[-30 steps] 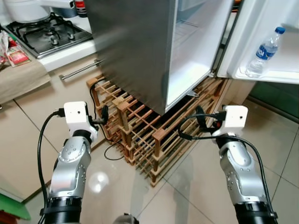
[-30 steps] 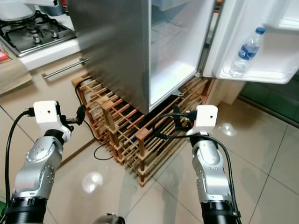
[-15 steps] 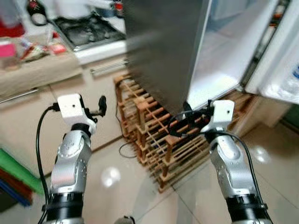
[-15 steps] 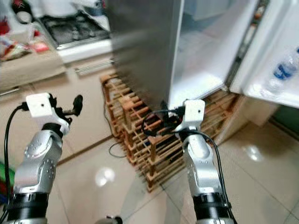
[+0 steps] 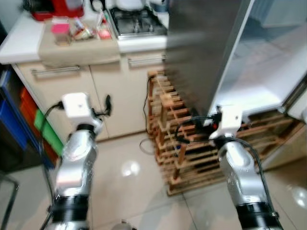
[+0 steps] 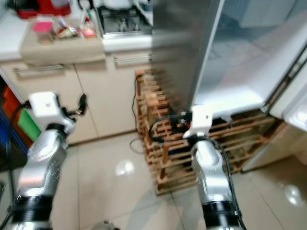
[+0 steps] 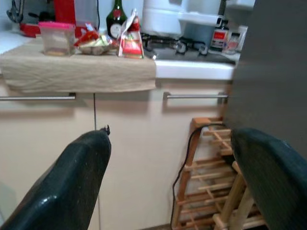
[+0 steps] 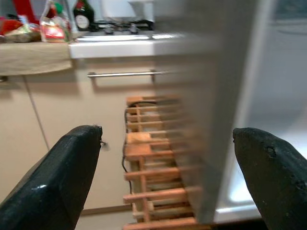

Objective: Restocking fridge

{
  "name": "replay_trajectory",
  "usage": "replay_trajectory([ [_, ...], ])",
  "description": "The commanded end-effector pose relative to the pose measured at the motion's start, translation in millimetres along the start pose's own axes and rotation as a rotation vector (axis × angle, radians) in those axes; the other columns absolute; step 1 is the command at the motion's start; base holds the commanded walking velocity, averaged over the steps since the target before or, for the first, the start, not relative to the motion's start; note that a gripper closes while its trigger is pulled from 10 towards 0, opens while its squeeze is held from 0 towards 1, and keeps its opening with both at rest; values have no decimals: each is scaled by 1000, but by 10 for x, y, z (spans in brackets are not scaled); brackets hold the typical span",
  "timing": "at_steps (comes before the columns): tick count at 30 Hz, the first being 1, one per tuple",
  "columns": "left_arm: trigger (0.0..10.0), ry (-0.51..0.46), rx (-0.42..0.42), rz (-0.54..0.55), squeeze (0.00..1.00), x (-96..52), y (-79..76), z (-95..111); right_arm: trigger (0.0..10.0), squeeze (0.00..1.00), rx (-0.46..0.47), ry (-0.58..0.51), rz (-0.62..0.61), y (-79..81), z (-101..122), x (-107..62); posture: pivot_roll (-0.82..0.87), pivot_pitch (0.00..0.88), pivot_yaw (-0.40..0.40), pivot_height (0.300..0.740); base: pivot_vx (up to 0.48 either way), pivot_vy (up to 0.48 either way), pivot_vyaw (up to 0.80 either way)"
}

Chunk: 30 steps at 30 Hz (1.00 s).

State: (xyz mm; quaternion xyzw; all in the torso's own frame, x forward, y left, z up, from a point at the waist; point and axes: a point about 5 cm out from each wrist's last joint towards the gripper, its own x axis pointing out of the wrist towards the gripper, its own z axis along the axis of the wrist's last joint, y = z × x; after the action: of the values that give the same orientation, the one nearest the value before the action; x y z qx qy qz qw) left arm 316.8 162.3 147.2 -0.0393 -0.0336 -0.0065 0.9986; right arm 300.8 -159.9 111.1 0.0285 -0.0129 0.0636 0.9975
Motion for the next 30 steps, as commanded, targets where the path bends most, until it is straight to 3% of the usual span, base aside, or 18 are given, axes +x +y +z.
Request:
replay_trajectory([
  [1, 10000, 5, 30, -15, 0, 38, -23, 2, 10000, 63, 3, -32, 10, 41, 75, 48, -48, 0, 13, 740, 0, 0, 581],
  [8, 10000, -12, 50, -29, 0, 32, -57, 37, 10000, 67, -3, -29, 9, 17, 43, 19, -32, 0, 14, 740, 0, 0, 584],
  [13, 10000, -26, 97, -20, 0, 35, -8, 94, 10000, 71, 14, -36, 37, 122, 54, 103, -4, 0, 9, 740, 0, 0, 579],
  [14, 10000, 26, 144, -41, 0, 20, 14, 48, 10000, 75, 22, -46, 48, 150, 82, 128, 1, 0, 5, 740, 0, 0, 569],
  [16, 10000, 41, 154, -48, 0, 14, 19, 33, 10000, 75, 24, -48, 51, 155, 89, 133, 1, 0, 5, 740, 0, 0, 569],
  [19, 10000, 280, 183, -52, 0, -223, 217, -259, 10000, 75, 38, -40, 29, 48, 128, 42, 9, 0, -10, 740, 0, 0, 552],
  [20, 10000, 280, 183, -52, 0, -223, 217, -259, 10000, 75, 38, -40, 29, 48, 128, 42, 9, 0, -10, 740, 0, 0, 550],
  [21, 10000, 306, 166, -72, 0, -325, 230, -278, 10000, 75, 33, -16, 21, -8, 102, -44, 20, 0, -21, 740, 0, 0, 519],
  [22, 10000, 295, 149, -93, 0, -385, 207, -249, 10000, 75, 30, 6, 18, -42, 64, -122, 21, 0, -23, 740, 0, 0, 519],
  [26, 10000, 243, 105, -108, 0, -403, 112, -149, 10000, 75, 18, 57, 13, -84, -47, -236, 20, 0, -33, 740, 0, 0, 517],
  [27, 10000, 218, 82, -101, 0, -350, 38, -111, 10000, 75, 13, 64, 15, -72, -74, -220, 19, 0, -33, 740, 0, 0, 525],
  [30, 10000, 209, 80, -91, 0, -321, 18, -96, 10000, 78, 13, 47, 28, -47, -38, -181, 14, 0, -31, 740, 0, 0, 521],
])
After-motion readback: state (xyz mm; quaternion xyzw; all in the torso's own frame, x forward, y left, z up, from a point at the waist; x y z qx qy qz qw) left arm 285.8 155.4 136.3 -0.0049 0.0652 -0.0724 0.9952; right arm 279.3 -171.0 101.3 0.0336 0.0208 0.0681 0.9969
